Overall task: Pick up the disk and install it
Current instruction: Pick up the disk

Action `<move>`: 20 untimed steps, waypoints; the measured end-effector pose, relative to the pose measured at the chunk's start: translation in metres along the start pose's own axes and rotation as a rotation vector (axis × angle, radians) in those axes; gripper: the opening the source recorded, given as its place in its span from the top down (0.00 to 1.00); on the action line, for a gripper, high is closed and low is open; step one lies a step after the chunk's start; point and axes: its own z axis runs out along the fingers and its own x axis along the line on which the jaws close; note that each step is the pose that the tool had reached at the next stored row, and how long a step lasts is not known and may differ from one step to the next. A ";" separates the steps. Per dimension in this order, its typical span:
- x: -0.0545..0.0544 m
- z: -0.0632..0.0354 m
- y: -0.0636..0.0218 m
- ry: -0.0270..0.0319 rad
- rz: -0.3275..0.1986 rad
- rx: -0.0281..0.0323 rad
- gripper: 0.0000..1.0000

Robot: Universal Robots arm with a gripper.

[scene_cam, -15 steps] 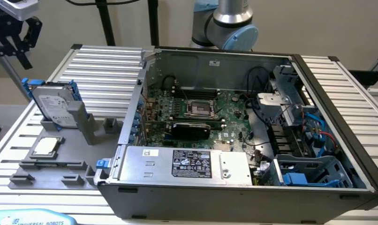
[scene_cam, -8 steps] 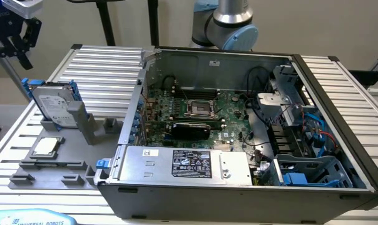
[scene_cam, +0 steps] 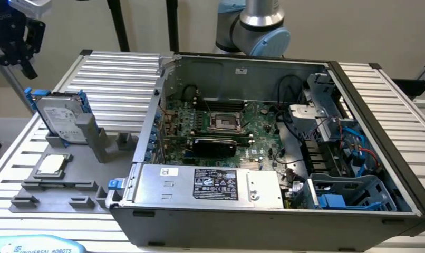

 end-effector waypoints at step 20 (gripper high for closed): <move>0.000 0.0027 -0.0004 0.0027 -0.351 -0.0053 0.89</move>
